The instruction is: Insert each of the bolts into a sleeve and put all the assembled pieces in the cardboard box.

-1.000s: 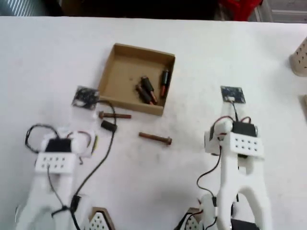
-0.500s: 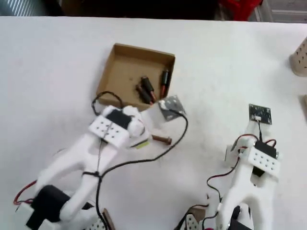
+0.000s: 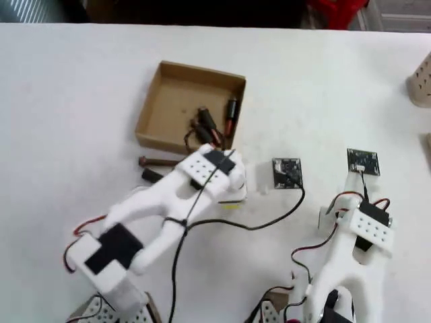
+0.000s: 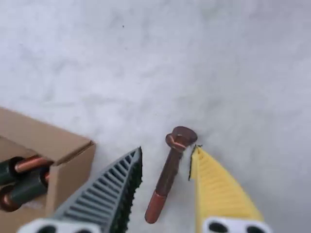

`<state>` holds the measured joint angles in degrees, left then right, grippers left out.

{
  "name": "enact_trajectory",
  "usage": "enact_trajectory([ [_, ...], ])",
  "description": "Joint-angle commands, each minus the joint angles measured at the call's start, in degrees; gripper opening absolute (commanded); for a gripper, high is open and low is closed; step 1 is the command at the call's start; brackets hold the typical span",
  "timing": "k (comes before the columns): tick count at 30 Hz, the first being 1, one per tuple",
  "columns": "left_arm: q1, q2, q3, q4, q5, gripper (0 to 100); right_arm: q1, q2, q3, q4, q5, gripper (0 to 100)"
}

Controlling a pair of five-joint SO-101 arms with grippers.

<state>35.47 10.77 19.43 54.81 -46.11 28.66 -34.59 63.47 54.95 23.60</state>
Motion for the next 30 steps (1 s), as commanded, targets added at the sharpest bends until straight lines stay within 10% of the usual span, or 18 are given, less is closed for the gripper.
enact_trajectory([
  [1,-0.31,3.82,-5.45,1.41,-0.62,19,0.13,-1.19,-0.26,-0.75,0.70,1.8],
  [30,-1.89,7.34,-7.65,2.73,-3.08,19,-0.84,-1.71,0.53,-0.84,0.79,1.8],
])
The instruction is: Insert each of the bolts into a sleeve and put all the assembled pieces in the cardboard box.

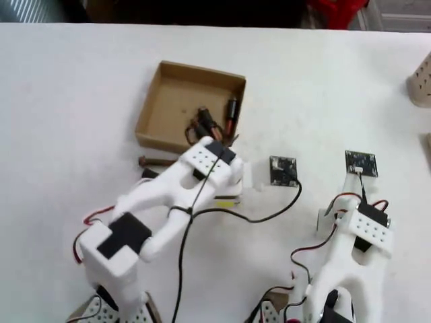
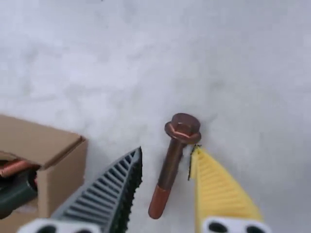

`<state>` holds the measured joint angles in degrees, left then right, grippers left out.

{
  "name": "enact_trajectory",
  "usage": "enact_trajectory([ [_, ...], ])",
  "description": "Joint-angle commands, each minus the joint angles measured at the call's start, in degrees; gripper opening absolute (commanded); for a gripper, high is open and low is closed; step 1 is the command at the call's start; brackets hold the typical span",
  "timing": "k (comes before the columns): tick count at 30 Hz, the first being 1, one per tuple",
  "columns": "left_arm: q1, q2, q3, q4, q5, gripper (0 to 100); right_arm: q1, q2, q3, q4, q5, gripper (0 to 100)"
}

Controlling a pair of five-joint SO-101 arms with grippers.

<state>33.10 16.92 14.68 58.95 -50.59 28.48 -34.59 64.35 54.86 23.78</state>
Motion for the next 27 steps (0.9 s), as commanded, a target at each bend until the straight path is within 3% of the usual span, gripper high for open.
enact_trajectory([
  [1,0.84,2.33,-3.96,-0.88,1.41,19,-0.66,-1.71,-0.35,-0.75,0.62,1.8],
  [10,0.40,5.93,-8.53,1.93,6.24,18,-0.66,-1.71,-0.35,-0.75,0.53,1.8],
  [16,0.48,6.11,-8.44,1.85,11.69,2,-0.66,-1.63,-0.35,-0.84,0.18,1.8],
  [27,-3.21,5.85,-12.75,5.27,40.53,2,-0.75,-1.45,-0.35,-0.84,0.09,1.8],
])
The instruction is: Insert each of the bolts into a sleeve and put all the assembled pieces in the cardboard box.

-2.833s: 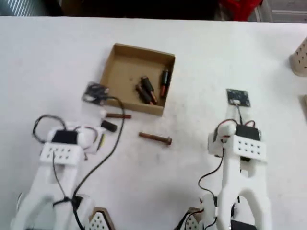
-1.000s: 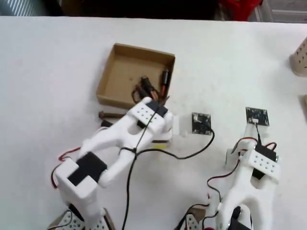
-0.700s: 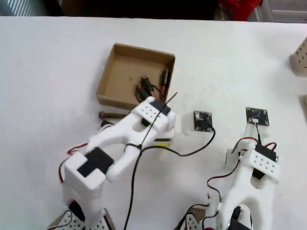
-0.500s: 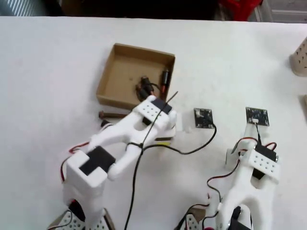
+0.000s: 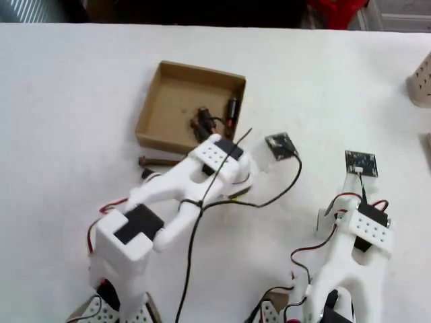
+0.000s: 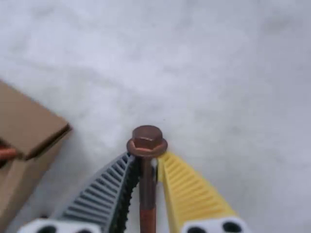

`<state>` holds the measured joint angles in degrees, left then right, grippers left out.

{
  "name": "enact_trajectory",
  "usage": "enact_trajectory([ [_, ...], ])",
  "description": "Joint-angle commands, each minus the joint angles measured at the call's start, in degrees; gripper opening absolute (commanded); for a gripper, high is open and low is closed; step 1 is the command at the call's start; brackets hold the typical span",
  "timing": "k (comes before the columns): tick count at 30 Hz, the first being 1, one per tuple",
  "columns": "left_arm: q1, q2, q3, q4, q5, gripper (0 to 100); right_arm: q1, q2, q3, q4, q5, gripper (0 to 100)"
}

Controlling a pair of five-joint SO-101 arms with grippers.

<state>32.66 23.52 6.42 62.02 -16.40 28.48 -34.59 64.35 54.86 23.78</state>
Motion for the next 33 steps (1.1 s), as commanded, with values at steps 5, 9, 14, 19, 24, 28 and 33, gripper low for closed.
enact_trajectory([
  [5,-7.52,-2.07,-7.12,5.63,9.93,2,-0.84,-1.63,-0.35,-0.84,0.09,1.8],
  [9,-9.63,-9.80,-0.35,-0.44,10.11,2,-0.92,-1.71,-0.35,-0.84,0.09,1.8],
  [14,-13.14,-21.76,13.01,-12.57,13.80,2,-0.92,-1.71,-0.35,-0.84,0.09,1.8],
  [19,-19.21,-29.23,19.87,-15.21,19.16,2,-1.63,-1.71,-0.35,-0.92,0.09,1.8],
  [24,-25.98,-35.21,25.05,-15.47,20.66,2,-5.49,-1.19,-0.35,-1.71,-0.26,1.8],
  [28,-29.41,-39.16,30.33,-17.41,20.66,2,-11.82,-1.19,-0.35,-2.42,-8.53,1.8],
  [33,-33.89,-44.35,38.07,-22.59,20.66,2,-22.81,-1.71,-0.35,-4.53,-15.38,1.8],
])
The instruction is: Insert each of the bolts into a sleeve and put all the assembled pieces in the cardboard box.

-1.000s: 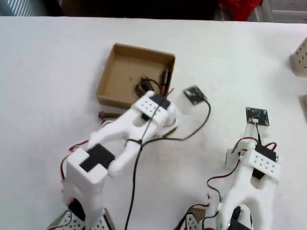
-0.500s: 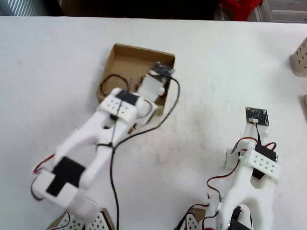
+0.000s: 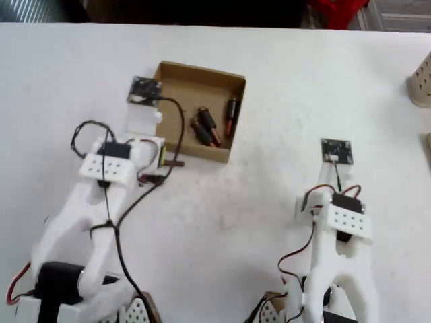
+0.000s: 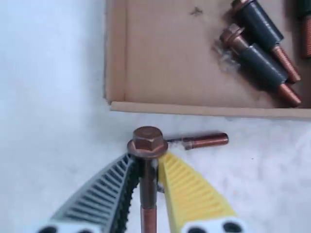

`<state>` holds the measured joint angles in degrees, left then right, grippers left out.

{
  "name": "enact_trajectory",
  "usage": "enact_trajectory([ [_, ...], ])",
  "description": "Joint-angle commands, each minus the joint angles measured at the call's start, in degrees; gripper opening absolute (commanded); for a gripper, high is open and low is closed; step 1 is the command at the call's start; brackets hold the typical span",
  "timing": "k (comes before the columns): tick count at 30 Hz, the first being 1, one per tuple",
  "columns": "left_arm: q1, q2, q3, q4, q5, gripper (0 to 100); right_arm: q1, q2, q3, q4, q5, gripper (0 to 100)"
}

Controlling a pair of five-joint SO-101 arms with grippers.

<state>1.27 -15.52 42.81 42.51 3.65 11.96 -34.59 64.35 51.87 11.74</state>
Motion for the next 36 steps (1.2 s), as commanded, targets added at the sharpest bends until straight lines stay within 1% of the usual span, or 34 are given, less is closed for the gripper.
enact_trajectory([
  [1,-3.56,-6.46,2.81,-3.43,0.62,2,-8.66,-1.71,-0.53,-2.07,-3.96,1.8],
  [9,-14.81,-14.81,10.20,-3.52,0.35,2,-25.80,-1.71,-0.62,-9.98,-8.88,1.8],
  [12,-19.03,-16.92,13.10,-3.69,0.26,2,-32.84,-1.71,-0.62,-13.58,-9.49,1.8],
  [14,-21.93,-17.54,15.03,-5.19,0.26,2,-36.97,-1.71,-0.62,-16.40,-9.41,1.8],
  [16,-24.92,-17.71,17.23,-8.35,0.26,2,-40.31,-1.54,-0.62,-20.44,-9.41,1.8],
  [20,-29.76,-17.71,20.31,-13.54,0.26,2,-43.65,-1.19,-0.26,-31.52,-9.41,1.7],
  [25,-32.92,-17.63,21.01,-14.07,0.26,2,-48.04,-1.19,-0.26,-40.40,-9.41,1.7],
  [30,-33.19,-17.63,21.10,-13.89,0.26,2,-53.93,-1.10,-0.26,-46.02,-9.41,1.7],
  [36,-33.19,-17.63,21.89,-14.15,0.26,2,-57.01,-1.10,1.23,-56.13,-9.41,1.7],
])
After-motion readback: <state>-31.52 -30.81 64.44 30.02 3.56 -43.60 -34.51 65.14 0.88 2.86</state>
